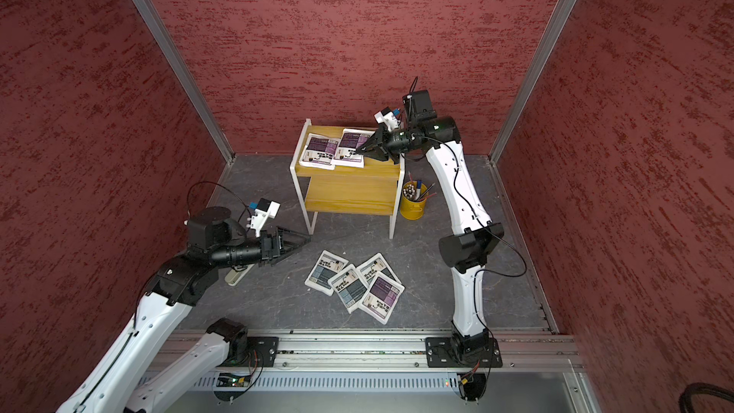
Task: Place the bagged coffee beans on the shelf by color
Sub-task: Place the bagged coffee beans on the shelf.
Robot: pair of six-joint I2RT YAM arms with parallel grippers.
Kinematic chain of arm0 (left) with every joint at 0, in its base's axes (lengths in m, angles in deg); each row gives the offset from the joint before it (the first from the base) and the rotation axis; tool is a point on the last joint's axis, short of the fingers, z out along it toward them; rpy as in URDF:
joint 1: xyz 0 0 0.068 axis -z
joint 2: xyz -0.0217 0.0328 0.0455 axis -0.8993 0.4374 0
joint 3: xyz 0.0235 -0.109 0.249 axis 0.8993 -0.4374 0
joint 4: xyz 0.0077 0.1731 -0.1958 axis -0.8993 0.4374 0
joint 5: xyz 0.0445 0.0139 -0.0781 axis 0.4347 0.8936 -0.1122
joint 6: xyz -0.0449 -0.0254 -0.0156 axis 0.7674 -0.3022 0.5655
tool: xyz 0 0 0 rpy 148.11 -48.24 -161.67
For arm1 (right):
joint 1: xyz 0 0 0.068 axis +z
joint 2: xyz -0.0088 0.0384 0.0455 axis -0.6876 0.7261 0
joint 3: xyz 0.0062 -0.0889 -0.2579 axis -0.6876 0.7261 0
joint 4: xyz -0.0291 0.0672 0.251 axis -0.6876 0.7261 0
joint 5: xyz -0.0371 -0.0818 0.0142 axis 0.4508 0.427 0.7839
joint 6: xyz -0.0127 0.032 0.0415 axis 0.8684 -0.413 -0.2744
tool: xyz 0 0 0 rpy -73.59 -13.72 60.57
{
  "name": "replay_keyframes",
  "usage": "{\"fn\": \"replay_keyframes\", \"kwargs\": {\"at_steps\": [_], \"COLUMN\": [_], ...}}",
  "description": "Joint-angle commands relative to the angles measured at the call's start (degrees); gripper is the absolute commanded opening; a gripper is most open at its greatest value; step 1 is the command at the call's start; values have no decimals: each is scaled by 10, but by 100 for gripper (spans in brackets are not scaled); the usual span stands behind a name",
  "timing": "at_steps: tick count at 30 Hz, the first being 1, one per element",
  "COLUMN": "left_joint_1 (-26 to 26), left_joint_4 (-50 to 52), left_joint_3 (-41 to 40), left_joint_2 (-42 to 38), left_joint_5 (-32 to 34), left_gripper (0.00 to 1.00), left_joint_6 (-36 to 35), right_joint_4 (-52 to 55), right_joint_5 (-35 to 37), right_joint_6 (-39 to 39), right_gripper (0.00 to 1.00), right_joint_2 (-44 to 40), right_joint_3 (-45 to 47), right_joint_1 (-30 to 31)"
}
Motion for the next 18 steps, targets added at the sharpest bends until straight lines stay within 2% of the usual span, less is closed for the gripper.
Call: {"fn": "replay_keyframes", "kwargs": {"at_steps": [1, 12, 18], "left_joint_1": [-8, -16, -24], "left_joint_4": [7, 14, 16], "left_joint_3": [-7, -17, -18], "left_joint_2": [-6, -15, -15], "left_joint_5": [-10, -15, -20], "left_gripper": [100, 100, 100], "left_joint_6": [-17, -18, -19], "right_joint_4": [10, -5, -10], "right_joint_5": [-11, -16, -19], "right_joint_6": [17, 7, 4], "right_gripper": [6, 10, 25], "right_joint_2": [9, 26, 29], "right_joint_3": [-19, -23, -25], "right_joint_1": [-5, -12, -14]}}
